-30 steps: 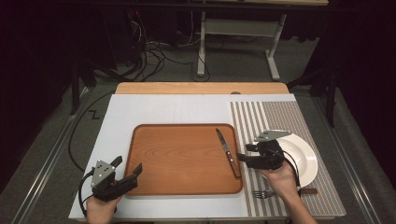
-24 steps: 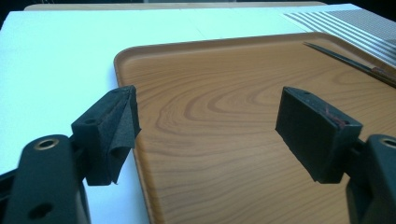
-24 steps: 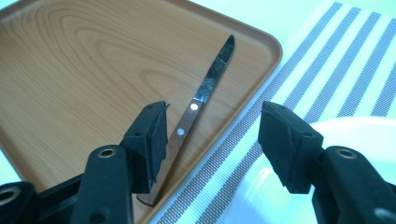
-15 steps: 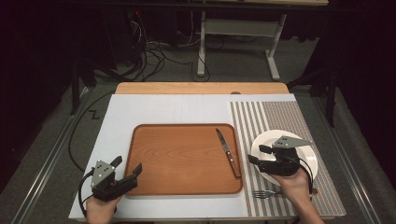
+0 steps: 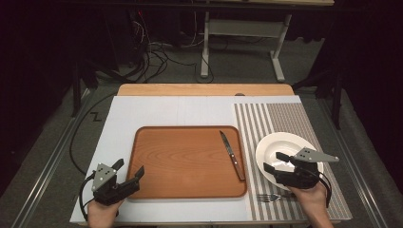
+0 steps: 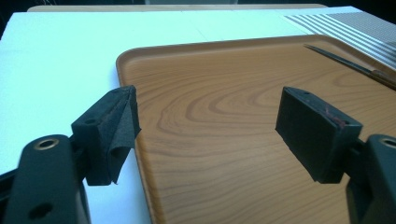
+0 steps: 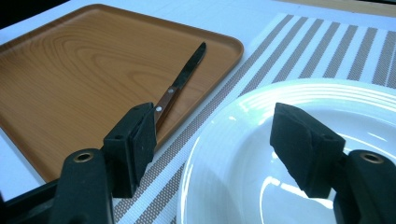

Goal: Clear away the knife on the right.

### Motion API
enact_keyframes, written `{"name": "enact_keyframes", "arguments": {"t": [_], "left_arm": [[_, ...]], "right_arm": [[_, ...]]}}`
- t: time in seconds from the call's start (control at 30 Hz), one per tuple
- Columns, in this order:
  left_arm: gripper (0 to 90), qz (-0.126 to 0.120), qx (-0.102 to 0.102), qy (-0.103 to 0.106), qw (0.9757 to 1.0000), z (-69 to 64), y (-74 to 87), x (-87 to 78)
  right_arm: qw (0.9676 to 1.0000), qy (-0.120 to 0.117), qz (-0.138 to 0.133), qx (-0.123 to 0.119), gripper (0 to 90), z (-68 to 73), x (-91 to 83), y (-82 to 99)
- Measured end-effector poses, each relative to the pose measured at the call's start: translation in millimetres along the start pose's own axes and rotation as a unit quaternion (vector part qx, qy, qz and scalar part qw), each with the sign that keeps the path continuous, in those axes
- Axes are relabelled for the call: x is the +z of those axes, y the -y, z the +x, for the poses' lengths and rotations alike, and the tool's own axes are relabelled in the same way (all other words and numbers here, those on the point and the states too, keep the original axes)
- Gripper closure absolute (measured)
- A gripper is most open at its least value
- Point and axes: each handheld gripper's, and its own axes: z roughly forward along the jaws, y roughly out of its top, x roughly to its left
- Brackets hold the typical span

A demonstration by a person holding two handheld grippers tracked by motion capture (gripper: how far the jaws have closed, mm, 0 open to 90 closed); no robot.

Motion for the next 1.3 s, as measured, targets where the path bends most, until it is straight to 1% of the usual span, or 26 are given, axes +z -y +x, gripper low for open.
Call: {"name": "enact_keyframes", "arguments": {"t": [0.03,0.07,0.17,0.3,0.33,0.37,0.4,0.57,0.77,0.8,0.87,0.9,0.93,1.0,1.07,1.13,1.3], "left_arm": [[22.5,0.000,0.000,0.000,1.0000,0.0,0.0,0.0],[22.5,0.000,0.000,0.000,1.0000,0.1,-0.1,-0.1],[22.5,0.000,0.000,0.000,1.0000,0.0,-0.1,-0.1],[22.5,-0.001,0.000,0.000,1.0000,0.0,-0.2,-0.2],[22.5,0.000,0.000,0.000,1.0000,0.0,-0.1,-0.2],[22.5,-0.001,0.000,0.000,1.0000,-0.1,-0.2,-0.2],[22.5,0.000,0.000,0.001,1.0000,-0.2,-0.1,-0.1],[22.5,-0.001,0.000,0.001,1.0000,0.1,-0.2,-0.2],[22.5,-0.001,-0.001,0.001,1.0000,-0.1,-0.2,-0.2],[22.5,-0.002,-0.001,0.001,1.0000,0.0,-0.2,-0.4],[22.5,-0.002,-0.001,0.002,1.0000,0.0,-0.2,-0.5],[22.5,-0.001,0.001,0.002,1.0000,0.0,-0.3,-0.7],[22.5,-0.001,0.001,0.002,1.0000,0.0,-0.3,-0.7],[22.5,-0.001,0.001,0.003,1.0000,-0.3,-0.4,-0.7],[22.5,-0.001,0.001,0.004,1.0000,-0.6,-0.4,-0.5],[22.5,0.000,0.003,0.004,1.0000,-1.1,-0.4,-0.1],[22.5,-0.001,0.002,0.004,1.0000,-1.1,-0.5,0.2]], "right_arm": [[1.0000,0.000,0.000,0.000,31.9,0.0,0.0,0.0],[1.0000,0.003,-0.008,0.003,31.7,-0.5,-3.4,4.6],[0.9998,0.008,-0.018,0.005,31.6,-1.4,-7.9,10.9],[0.9995,0.007,-0.027,0.014,31.3,-3.4,-10.9,16.3],[0.9990,0.001,-0.035,0.026,30.9,-5.5,-12.3,19.8],[0.9990,0.001,-0.035,0.026,30.9,-5.5,-12.3,19.8],[0.9988,0.002,-0.037,0.032,30.5,-6.4,-13.3,21.8],[0.9985,0.004,-0.045,0.032,30.3,-6.6,-15.6,25.2],[0.9979,0.008,-0.058,0.028,31.2,-8.4,-21.5,34.3],[0.9972,0.013,-0.070,0.024,31.4,-8.6,-25.5,38.1],[0.9968,0.013,-0.074,0.024,31.5,-9.2,-27.0,39.3],[0.9959,0.015,-0.083,0.032,31.7,-10.8,-30.7,43.4],[0.9953,0.011,-0.087,0.041,31.7,-12.1,-31.9,46.0],[0.9944,0.010,-0.090,0.055,31.8,-14.0,-35.1,50.3],[0.9929,0.020,-0.103,0.056,32.3,-16.1,-40.3,51.8],[0.9914,0.024,-0.112,0.062,32.5,-17.6,-43.2,52.6],[0.9928,0.028,-0.102,0.057,32.4,-18.6,-40.6,54.1]]}}
